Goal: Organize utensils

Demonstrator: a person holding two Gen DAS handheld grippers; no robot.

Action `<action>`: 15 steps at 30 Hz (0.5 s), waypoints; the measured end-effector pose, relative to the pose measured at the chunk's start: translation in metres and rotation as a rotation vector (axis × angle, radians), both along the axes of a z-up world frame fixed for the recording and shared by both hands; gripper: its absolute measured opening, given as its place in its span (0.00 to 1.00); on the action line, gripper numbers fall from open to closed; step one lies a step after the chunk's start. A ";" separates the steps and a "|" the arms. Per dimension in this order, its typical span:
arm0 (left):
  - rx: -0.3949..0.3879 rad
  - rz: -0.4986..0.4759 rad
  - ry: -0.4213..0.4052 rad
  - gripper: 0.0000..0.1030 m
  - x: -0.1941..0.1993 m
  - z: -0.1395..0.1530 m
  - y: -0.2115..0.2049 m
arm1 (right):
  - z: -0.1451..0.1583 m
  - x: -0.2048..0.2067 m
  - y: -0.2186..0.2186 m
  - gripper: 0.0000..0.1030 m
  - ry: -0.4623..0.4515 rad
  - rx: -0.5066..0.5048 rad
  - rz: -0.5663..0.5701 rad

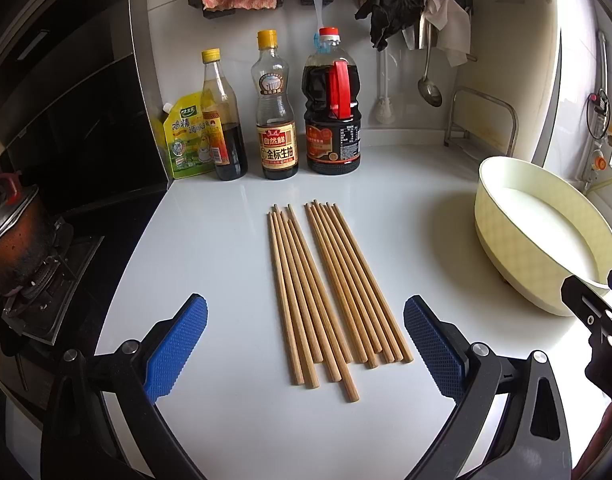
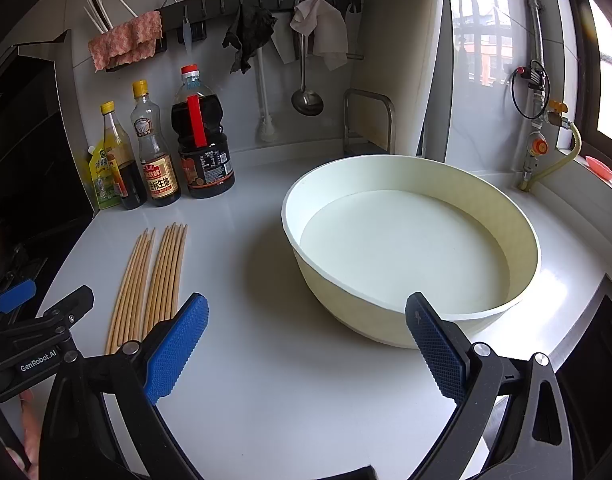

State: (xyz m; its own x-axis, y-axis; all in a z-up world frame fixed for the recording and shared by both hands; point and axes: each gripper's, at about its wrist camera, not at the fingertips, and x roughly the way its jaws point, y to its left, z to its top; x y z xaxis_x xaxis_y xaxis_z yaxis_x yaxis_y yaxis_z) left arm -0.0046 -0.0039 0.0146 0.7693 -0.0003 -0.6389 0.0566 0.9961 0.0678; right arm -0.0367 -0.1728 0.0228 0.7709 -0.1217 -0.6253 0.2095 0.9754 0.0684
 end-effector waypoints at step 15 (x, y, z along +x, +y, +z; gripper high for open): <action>0.003 0.002 -0.005 0.94 -0.002 0.001 0.003 | 0.000 0.000 0.001 0.92 0.002 -0.004 0.007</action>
State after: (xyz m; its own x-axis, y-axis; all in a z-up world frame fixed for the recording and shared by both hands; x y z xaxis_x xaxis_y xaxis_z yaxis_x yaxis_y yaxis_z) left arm -0.0063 -0.0013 0.0159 0.7724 0.0032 -0.6352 0.0539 0.9961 0.0705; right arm -0.0371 -0.1715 0.0230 0.7704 -0.1188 -0.6264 0.2030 0.9771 0.0643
